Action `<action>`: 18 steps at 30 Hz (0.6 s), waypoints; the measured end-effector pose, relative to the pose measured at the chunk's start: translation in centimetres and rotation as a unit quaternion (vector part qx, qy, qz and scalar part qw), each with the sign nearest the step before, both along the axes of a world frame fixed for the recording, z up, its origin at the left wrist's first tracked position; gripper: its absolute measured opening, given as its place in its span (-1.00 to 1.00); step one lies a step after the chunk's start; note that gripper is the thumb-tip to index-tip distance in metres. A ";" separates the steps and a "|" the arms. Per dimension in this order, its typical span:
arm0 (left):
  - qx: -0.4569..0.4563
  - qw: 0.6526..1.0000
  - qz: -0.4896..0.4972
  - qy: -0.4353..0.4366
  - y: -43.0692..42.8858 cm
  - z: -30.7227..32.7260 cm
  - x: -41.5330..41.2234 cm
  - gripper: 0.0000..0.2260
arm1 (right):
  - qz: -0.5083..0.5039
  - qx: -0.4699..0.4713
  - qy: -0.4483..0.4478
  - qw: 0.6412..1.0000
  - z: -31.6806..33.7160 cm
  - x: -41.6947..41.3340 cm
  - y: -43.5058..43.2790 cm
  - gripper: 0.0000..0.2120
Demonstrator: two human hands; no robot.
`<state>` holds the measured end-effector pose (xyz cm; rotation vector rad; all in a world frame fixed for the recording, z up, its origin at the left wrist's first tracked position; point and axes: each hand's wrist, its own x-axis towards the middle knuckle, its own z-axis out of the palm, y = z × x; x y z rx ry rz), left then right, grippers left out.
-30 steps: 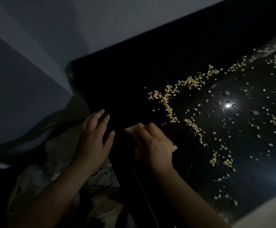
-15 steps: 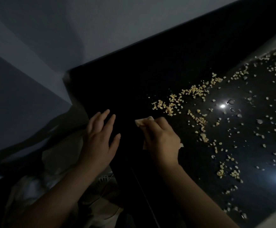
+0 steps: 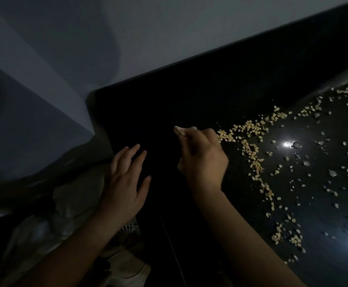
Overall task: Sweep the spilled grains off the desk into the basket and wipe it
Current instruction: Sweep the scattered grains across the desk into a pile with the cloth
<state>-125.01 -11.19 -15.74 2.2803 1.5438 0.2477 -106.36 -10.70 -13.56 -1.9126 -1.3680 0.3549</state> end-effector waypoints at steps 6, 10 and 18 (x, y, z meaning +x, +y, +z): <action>-0.002 1.000 -0.007 0.001 0.2 -0.4 -0.3 -0.50 | 0.026 -0.041 -0.075 0.996 -2.6 0.8 3.3 -0.77; -0.007 1.000 -0.007 -0.020 0.0 -0.4 -0.3 -0.50 | -0.090 -0.066 -0.116 0.987 -3.1 6.7 2.9 -0.77; -0.018 1.000 0.002 -0.019 -0.1 0.0 0.0 -0.49 | -0.119 -0.022 -0.067 0.990 -0.7 8.3 0.5 -0.77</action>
